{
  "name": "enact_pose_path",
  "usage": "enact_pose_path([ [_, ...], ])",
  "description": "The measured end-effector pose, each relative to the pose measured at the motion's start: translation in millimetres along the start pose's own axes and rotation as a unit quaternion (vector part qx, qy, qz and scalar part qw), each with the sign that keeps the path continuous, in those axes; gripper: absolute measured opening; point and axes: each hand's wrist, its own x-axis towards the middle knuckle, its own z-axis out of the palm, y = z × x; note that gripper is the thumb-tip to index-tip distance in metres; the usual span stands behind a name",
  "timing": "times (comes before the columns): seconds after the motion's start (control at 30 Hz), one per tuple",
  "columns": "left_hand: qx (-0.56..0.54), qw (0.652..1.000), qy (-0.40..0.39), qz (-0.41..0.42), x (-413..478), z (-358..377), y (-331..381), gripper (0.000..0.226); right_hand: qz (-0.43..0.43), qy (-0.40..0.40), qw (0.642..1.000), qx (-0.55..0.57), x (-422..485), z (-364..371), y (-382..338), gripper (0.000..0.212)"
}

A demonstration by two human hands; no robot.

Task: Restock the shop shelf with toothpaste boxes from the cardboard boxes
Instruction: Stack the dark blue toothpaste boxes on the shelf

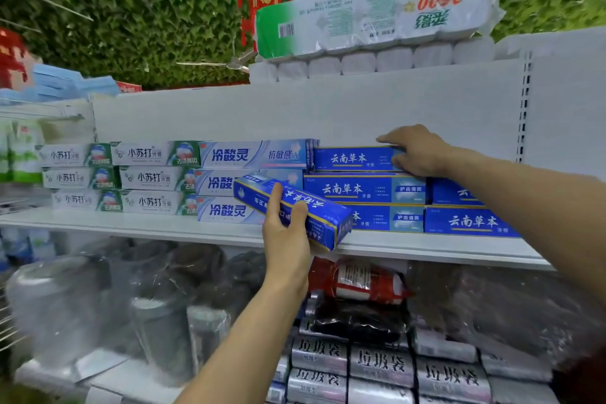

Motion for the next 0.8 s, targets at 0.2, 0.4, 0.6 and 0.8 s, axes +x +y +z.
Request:
enact_pose_path([
  [0.2,-0.004,0.998,0.035,0.044,-10.4,-1.4,5.2,0.073,-0.125,0.237,0.947,0.178,-69.8,22.0,-64.4,0.020],
  [0.4,-0.085,0.994,0.014,0.071,-29.5,9.7,9.8,0.105,0.065,-0.021,0.856,0.512,-124.2,42.8,-127.4,0.038],
  [0.6,-0.076,0.992,0.007,0.096,-39.9,19.7,7.7,0.093,0.154,-0.065,0.631,0.758,-130.6,64.3,-145.4,0.036],
  [0.8,-0.001,0.992,-0.076,0.097,-33.9,18.6,7.0,0.071,0.130,-0.056,0.749,0.647,-144.2,63.8,-128.1,0.038],
])
